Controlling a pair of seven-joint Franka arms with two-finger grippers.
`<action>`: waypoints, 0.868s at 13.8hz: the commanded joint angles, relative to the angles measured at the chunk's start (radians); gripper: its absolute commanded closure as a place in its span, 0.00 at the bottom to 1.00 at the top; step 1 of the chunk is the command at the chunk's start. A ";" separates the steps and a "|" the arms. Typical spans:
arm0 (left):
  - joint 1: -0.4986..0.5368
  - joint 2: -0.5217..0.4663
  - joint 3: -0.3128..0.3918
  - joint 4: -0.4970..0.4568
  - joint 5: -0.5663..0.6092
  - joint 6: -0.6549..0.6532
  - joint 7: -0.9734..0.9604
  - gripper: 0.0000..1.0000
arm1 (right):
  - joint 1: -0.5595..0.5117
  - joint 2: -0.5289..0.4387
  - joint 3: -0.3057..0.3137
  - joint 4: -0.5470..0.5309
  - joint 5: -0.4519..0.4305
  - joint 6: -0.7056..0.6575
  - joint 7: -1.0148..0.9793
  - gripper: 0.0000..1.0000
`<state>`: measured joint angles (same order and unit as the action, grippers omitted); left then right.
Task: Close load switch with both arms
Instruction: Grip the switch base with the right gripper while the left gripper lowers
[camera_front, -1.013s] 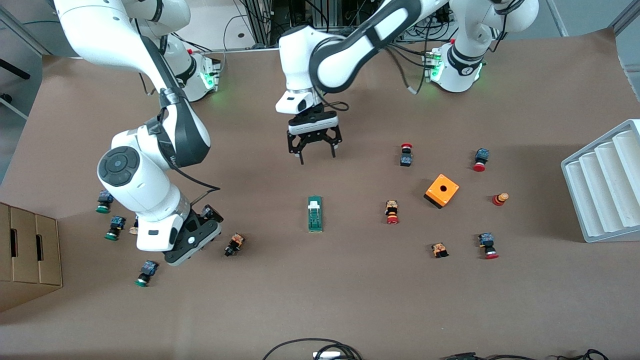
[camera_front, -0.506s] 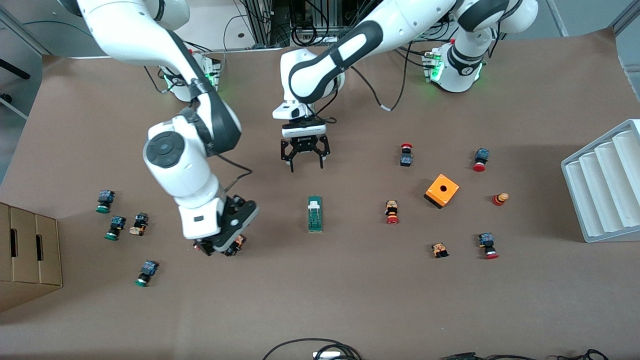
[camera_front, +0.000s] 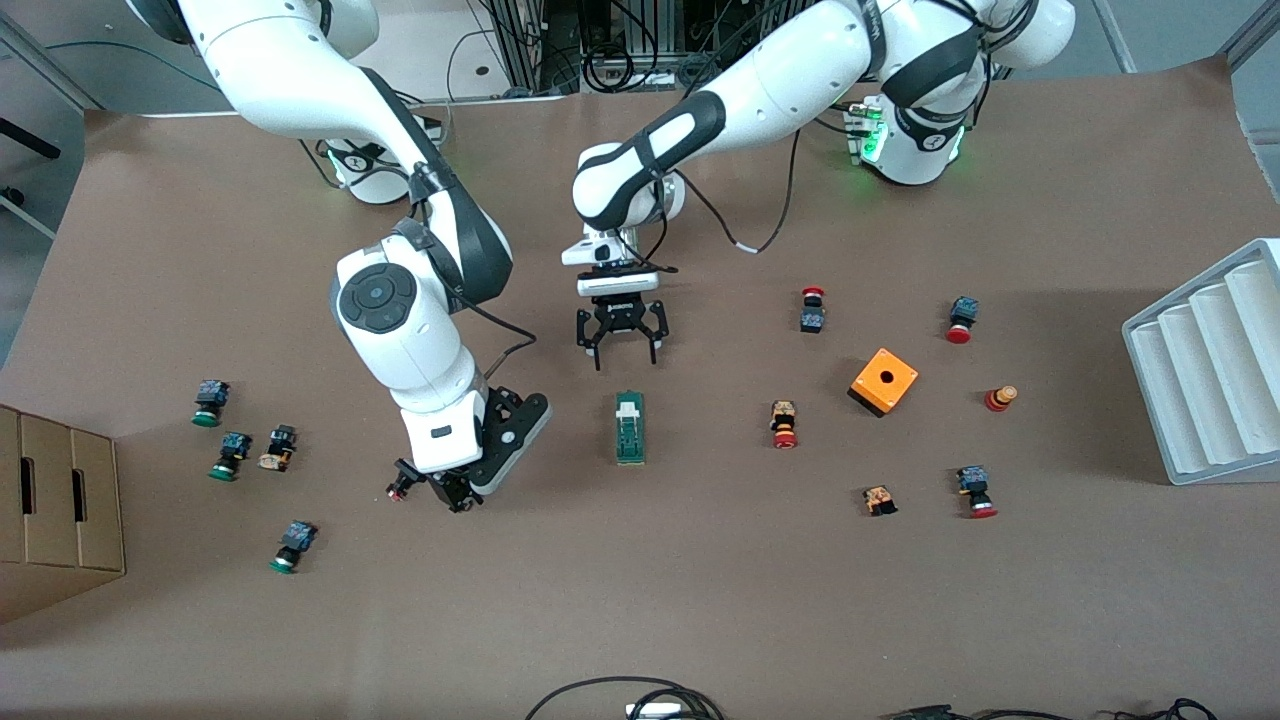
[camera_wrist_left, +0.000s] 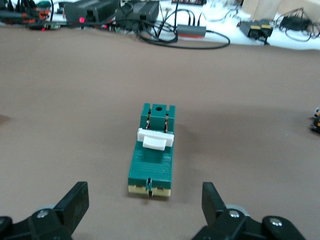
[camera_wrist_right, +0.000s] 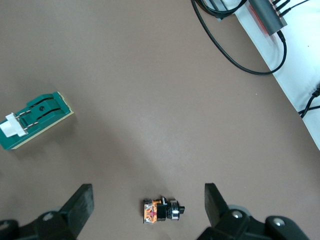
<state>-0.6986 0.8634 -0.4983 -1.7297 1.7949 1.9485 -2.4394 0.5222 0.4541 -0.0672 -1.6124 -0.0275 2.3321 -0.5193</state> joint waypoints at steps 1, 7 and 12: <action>-0.027 0.072 0.052 0.064 0.128 -0.020 -0.035 0.00 | 0.047 0.020 -0.009 0.029 -0.049 0.004 -0.002 0.01; -0.053 0.164 0.066 0.116 0.244 -0.086 -0.112 0.00 | 0.039 0.028 -0.011 0.028 -0.055 -0.004 -0.011 0.01; -0.099 0.200 0.112 0.157 0.216 -0.141 -0.112 0.00 | 0.033 0.021 -0.011 0.026 -0.054 -0.033 -0.050 0.01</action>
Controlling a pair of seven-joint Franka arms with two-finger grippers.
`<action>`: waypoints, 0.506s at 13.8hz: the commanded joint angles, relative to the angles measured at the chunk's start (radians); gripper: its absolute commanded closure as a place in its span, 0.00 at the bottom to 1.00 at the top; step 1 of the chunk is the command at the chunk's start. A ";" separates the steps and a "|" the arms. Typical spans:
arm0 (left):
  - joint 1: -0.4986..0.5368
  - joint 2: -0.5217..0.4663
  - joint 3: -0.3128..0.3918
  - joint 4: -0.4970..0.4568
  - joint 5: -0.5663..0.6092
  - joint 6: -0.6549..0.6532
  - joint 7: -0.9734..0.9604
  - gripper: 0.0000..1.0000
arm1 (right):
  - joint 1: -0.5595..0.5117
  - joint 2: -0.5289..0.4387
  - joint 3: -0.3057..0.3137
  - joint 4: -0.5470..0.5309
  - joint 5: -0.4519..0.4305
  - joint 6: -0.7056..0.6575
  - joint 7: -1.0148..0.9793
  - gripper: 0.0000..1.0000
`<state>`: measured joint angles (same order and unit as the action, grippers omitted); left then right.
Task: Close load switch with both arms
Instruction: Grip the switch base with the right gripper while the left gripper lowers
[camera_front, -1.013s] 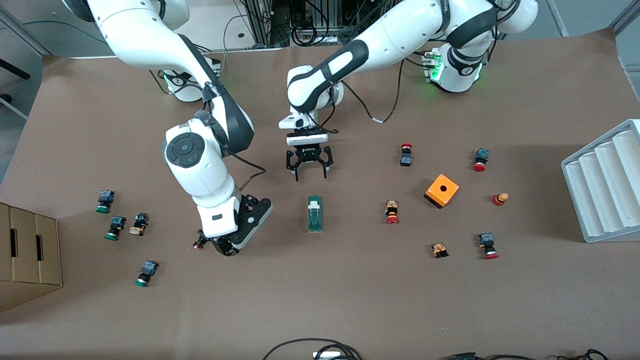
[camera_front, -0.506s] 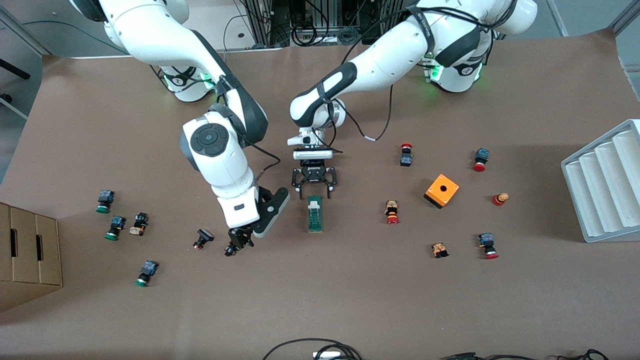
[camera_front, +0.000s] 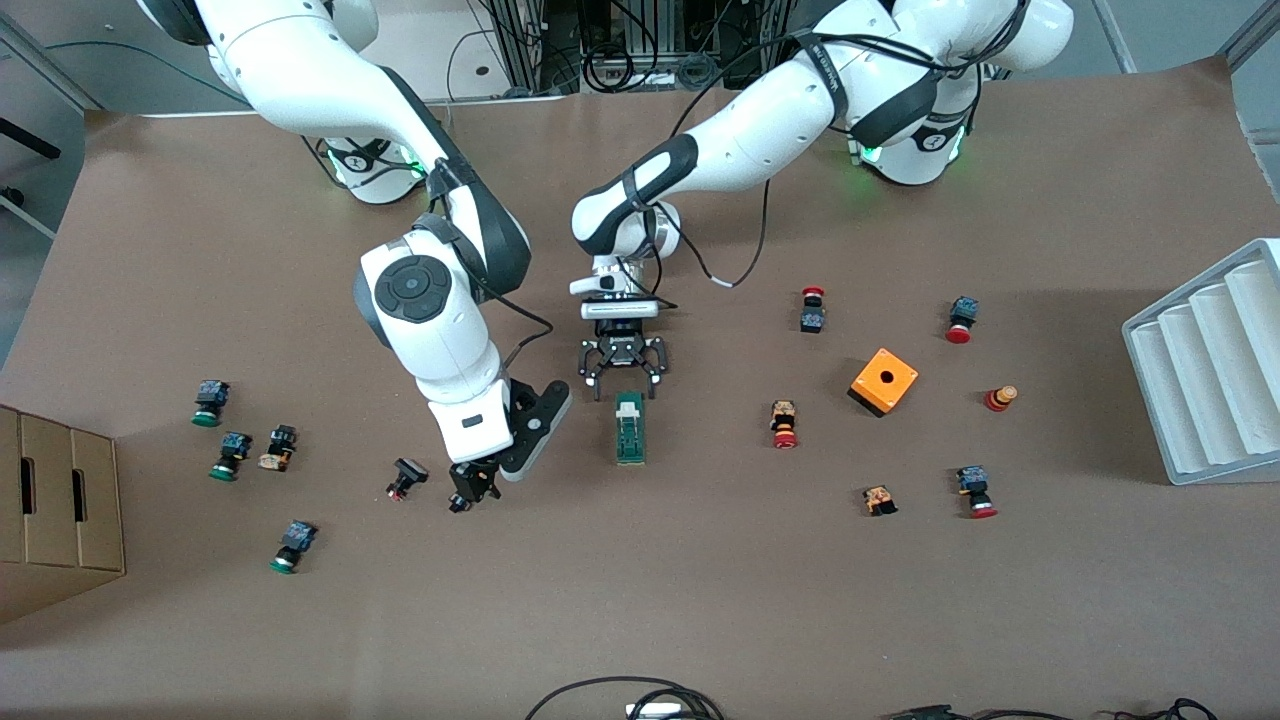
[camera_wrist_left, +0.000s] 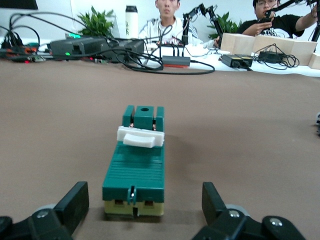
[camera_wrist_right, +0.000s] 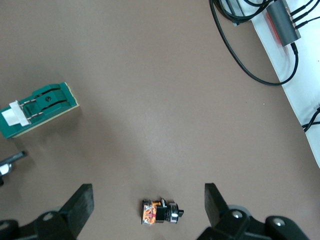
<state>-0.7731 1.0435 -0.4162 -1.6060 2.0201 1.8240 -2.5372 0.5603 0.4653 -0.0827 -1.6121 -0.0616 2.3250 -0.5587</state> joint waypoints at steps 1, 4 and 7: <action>-0.023 0.020 0.034 0.032 -0.006 -0.017 -0.012 0.00 | -0.005 0.009 0.004 0.026 -0.020 -0.033 -0.012 0.01; -0.017 0.029 0.037 0.031 0.054 -0.014 -0.014 0.10 | -0.005 0.004 0.006 0.026 -0.020 -0.052 -0.042 0.01; -0.017 0.033 0.043 0.032 0.057 -0.015 -0.020 0.35 | -0.005 -0.002 0.006 0.026 -0.020 -0.068 -0.050 0.01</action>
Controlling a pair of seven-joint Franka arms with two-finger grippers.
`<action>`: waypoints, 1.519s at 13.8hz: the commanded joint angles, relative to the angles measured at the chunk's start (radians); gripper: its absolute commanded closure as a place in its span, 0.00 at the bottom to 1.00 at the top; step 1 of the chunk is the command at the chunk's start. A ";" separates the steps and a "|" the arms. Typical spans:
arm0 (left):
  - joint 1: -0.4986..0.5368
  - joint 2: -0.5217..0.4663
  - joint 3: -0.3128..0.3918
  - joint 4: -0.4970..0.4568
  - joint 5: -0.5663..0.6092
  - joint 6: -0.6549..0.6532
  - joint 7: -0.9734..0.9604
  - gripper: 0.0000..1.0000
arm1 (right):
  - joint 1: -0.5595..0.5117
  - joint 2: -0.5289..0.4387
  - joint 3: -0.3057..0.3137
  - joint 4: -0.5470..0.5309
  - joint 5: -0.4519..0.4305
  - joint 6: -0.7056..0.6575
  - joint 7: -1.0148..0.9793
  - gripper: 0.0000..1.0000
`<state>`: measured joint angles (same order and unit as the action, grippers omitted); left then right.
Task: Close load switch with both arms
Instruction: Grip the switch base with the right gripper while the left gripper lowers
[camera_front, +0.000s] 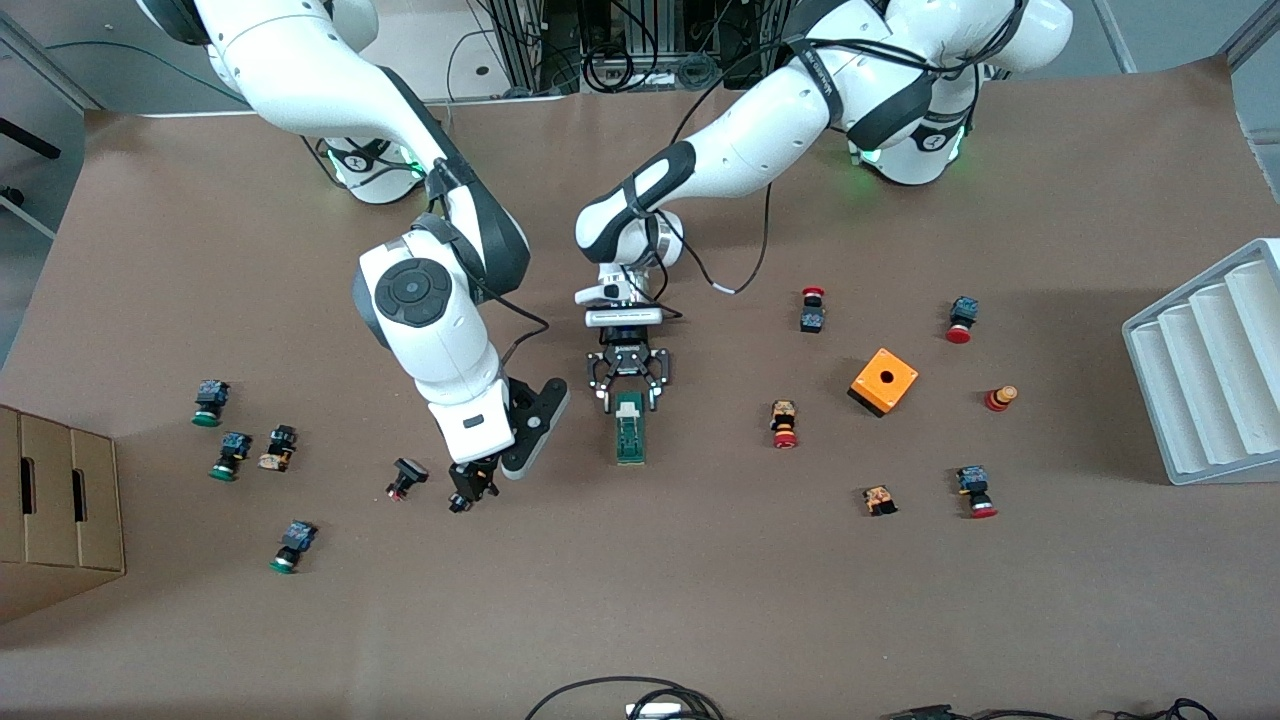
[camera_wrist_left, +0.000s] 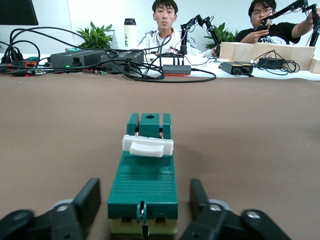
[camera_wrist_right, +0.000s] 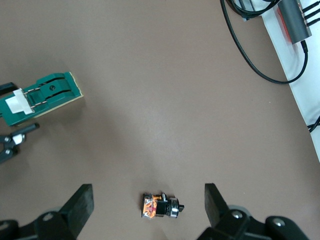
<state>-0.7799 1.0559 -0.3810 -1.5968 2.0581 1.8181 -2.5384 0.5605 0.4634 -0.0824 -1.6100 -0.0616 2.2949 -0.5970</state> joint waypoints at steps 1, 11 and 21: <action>-0.009 0.021 0.008 0.023 0.019 -0.010 -0.025 0.34 | -0.005 0.001 0.006 0.024 -0.020 -0.040 -0.012 0.01; -0.013 0.027 0.008 0.017 0.020 -0.013 -0.042 0.38 | 0.024 0.014 0.010 0.012 -0.020 -0.055 -0.003 0.01; -0.016 0.029 0.013 0.015 0.020 -0.013 -0.045 0.38 | 0.087 0.063 0.007 0.013 -0.021 -0.045 0.011 0.03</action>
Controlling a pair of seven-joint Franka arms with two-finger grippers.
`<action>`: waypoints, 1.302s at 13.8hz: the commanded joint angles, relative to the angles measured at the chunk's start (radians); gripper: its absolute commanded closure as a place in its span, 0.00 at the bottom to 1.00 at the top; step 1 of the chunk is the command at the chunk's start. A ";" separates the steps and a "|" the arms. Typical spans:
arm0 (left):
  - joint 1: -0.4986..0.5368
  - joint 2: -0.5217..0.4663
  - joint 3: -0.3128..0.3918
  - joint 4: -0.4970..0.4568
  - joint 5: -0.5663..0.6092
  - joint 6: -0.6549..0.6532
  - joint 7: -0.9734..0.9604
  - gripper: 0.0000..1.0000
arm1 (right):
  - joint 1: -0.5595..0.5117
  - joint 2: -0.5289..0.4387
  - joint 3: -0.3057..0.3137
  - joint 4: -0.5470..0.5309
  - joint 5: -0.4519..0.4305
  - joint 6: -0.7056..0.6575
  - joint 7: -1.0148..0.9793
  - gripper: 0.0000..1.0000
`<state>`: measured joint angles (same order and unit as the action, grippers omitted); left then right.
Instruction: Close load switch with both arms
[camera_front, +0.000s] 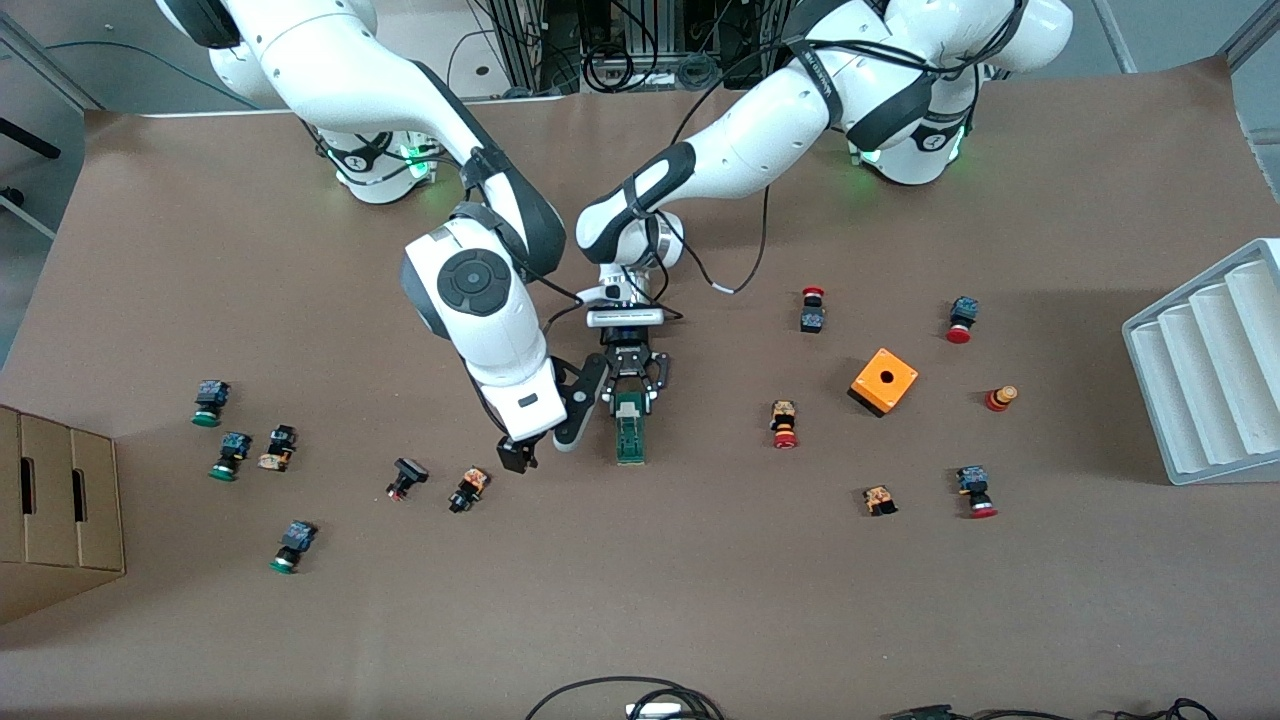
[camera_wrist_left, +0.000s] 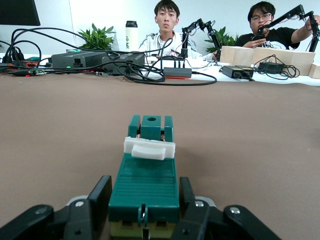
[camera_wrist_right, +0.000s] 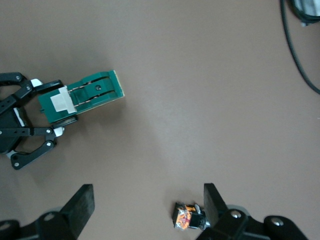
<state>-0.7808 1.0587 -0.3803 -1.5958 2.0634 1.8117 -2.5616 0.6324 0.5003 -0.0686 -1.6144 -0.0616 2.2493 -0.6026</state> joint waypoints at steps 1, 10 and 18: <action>-0.015 0.026 0.012 0.013 0.015 -0.006 -0.022 0.38 | 0.023 0.035 -0.007 0.021 -0.021 0.006 0.017 0.03; -0.015 0.026 0.012 0.011 0.017 -0.006 -0.022 0.38 | 0.093 0.122 -0.043 0.033 -0.018 0.111 0.044 0.03; -0.015 0.026 0.012 0.011 0.017 -0.006 -0.023 0.38 | 0.161 0.168 -0.080 0.050 -0.018 0.115 0.081 0.04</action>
<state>-0.7812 1.0595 -0.3799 -1.5959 2.0660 1.8106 -2.5616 0.7704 0.6367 -0.1361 -1.5939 -0.0616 2.3512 -0.5614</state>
